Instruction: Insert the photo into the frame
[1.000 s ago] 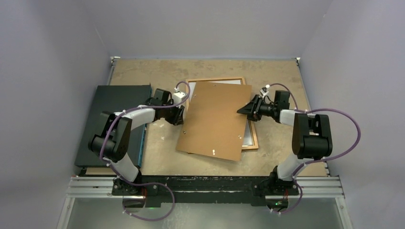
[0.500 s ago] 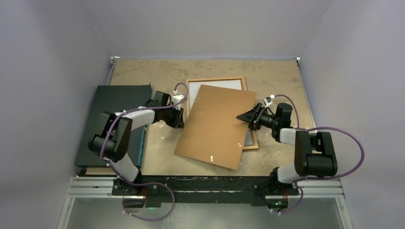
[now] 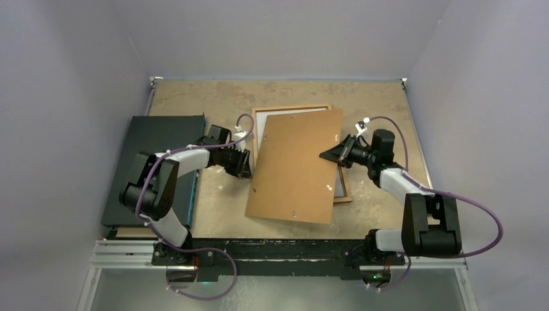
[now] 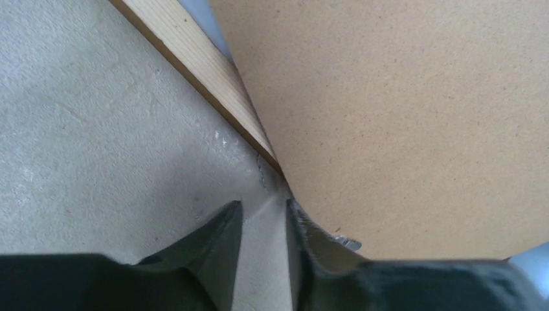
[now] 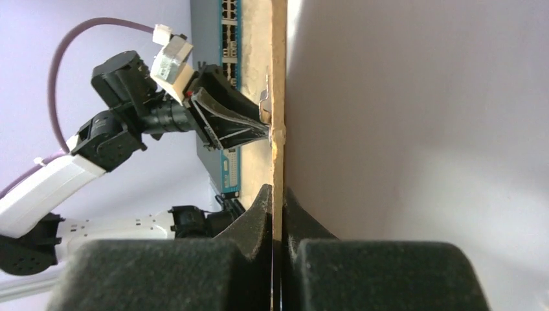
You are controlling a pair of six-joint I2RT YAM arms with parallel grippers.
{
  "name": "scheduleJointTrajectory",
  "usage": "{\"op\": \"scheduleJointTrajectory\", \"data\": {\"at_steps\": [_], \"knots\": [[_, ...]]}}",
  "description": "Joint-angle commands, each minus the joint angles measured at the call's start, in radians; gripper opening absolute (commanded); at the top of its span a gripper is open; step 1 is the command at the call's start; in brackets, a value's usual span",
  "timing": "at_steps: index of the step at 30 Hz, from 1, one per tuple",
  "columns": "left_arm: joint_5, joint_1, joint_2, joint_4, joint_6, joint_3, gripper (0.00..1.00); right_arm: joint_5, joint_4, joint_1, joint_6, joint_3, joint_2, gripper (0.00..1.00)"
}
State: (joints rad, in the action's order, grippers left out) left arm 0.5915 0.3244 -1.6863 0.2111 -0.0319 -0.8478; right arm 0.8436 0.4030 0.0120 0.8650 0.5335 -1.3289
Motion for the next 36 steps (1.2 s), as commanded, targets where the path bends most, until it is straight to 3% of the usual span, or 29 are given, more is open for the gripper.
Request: {"op": "scheduleJointTrajectory", "data": {"at_steps": [1, 3, 13, 22, 36], "knots": [[0.041, -0.028, 0.053, 0.032, 0.006, -0.050, 0.35, 0.071, -0.101, -0.051, -0.071, 0.172, -0.032, 0.00], [0.018, -0.043, 0.065, 0.023, 0.010, -0.060, 0.39, 0.134, -0.182, -0.071, -0.123, 0.263, -0.070, 0.00], [-0.045, -0.052, 0.026, -0.005, 0.012, -0.110, 0.41, 0.344, -0.138, -0.131, -0.081, 0.483, -0.151, 0.00], [-0.048, -0.052, 0.013, -0.032, 0.015, -0.104, 0.40, 0.336, -0.292, -0.162, -0.213, 0.528, -0.183, 0.00], [-0.050, -0.051, 0.016, -0.047, 0.016, -0.087, 0.35, 0.302, -0.302, -0.162, -0.288, 0.527, -0.276, 0.00]]}}
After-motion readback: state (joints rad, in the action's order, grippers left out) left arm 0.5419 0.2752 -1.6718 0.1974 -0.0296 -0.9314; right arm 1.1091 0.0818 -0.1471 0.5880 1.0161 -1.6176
